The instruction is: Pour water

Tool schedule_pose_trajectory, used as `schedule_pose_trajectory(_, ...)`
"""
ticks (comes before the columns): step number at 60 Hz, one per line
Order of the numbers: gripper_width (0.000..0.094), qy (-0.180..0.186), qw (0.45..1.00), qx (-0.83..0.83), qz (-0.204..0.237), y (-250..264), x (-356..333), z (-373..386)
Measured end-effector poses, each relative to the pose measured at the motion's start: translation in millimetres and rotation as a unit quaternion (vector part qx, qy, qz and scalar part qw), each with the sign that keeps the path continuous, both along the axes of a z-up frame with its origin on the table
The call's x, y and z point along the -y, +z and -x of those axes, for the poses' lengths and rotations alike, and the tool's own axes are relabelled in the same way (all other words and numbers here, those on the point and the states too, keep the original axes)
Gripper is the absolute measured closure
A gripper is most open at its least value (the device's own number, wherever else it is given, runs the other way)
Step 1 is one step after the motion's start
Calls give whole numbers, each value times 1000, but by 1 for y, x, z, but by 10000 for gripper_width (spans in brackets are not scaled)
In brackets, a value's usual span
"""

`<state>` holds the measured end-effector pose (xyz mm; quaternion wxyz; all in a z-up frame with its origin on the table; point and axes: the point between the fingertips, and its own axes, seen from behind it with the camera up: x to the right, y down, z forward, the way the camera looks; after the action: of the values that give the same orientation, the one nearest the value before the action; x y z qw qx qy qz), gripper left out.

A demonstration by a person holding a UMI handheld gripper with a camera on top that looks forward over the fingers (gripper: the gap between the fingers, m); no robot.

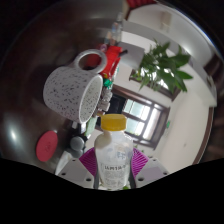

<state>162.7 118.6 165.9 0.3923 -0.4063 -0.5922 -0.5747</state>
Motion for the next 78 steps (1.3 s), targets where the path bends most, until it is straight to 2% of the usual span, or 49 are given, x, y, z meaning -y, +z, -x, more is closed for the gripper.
schedule_pose_trajectory(8,520,39,993,110,-22,-13,2,0)
schedule_pose_trajectory(22,517,44,991,127,-25,-34,14,-43)
schedule_pose_trajectory(28,525,42,995,83,-25,-34,23,-71)
schedule_pose_trajectory(34,522,40,999,-29,-16,-29,35,-100)
schedule_pose_trajectory(40,522,15,982,-189,2,-30,45,-141)
schedule_pose_trajectory(47,505,-21,914,-402,55,-51,72,-191)
schedule_pose_trajectory(50,505,-22,869,-485,97,-67,67,-179)
schedule_pose_trajectory(57,506,-35,746,-649,145,-88,78,-185)
schedule_pose_trajectory(62,505,-40,670,-722,166,-98,82,-193)
schedule_pose_trajectory(67,505,-39,619,-763,179,-109,87,-200)
schedule_pose_trajectory(72,506,-37,581,-792,184,-116,80,-189)
schedule_pose_trajectory(78,508,-33,563,-804,189,-127,76,-185)
